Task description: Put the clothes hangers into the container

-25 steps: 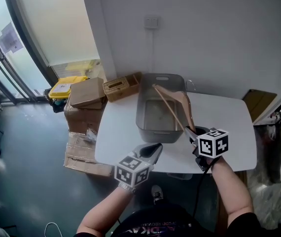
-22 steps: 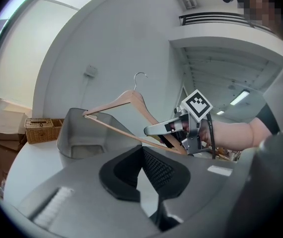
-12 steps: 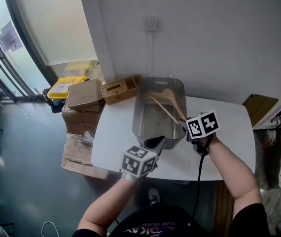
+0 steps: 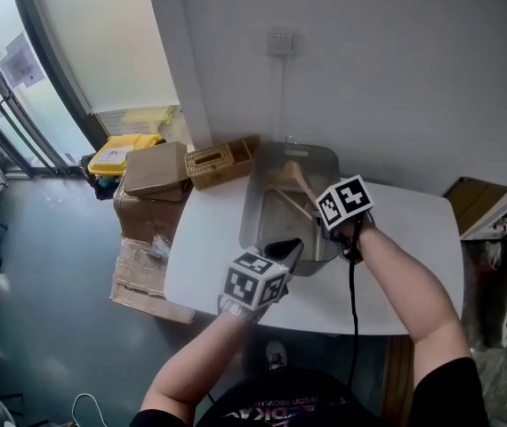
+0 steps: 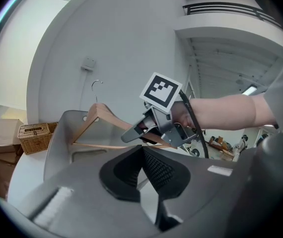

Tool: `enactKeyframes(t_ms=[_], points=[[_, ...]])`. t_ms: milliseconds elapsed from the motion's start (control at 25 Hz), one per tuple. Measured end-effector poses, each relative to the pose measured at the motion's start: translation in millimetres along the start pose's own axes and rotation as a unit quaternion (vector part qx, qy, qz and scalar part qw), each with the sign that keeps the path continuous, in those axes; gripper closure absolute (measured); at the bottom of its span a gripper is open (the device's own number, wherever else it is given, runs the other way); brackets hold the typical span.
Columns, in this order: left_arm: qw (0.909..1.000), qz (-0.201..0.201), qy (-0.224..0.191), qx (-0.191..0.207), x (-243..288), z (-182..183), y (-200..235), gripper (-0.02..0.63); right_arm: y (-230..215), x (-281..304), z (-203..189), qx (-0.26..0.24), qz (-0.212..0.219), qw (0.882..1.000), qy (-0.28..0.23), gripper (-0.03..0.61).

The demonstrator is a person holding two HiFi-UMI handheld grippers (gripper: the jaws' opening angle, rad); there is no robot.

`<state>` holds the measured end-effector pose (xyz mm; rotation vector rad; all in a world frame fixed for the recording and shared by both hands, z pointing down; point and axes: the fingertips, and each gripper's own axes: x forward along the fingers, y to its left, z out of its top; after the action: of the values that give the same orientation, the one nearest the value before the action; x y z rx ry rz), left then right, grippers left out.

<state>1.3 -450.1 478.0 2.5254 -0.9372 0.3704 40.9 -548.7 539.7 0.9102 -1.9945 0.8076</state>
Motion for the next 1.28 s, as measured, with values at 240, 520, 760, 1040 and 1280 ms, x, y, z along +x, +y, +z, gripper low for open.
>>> enactKeyframes(t_ms=[240, 520, 760, 1040, 1280], points=[[1.0, -0.001, 0.003, -0.008, 5, -4, 7, 0.607, -2, 26, 2, -0.014, -0.011, 0.999, 0.047, 0.572], [0.9998, 0.001, 0.006, -0.017, 2, -9, 16, 0.607, -2, 47, 5, -0.024, -0.016, 0.997, 0.066, 0.572], [0.9997, 0.009, 0.009, -0.023, -5, -18, 25, 0.608, -5, 53, 7, -0.004, -0.001, 0.998, 0.065, 0.568], [0.9997, 0.007, 0.012, -0.022, -6, -20, 25, 0.608, -3, 55, 8, 0.001, 0.008, 0.998, 0.061, 0.549], [0.9997, 0.008, 0.012, -0.02, -9, -22, 21, 0.607, 4, 56, 7, -0.012, 0.008, 0.998, 0.057, 0.52]])
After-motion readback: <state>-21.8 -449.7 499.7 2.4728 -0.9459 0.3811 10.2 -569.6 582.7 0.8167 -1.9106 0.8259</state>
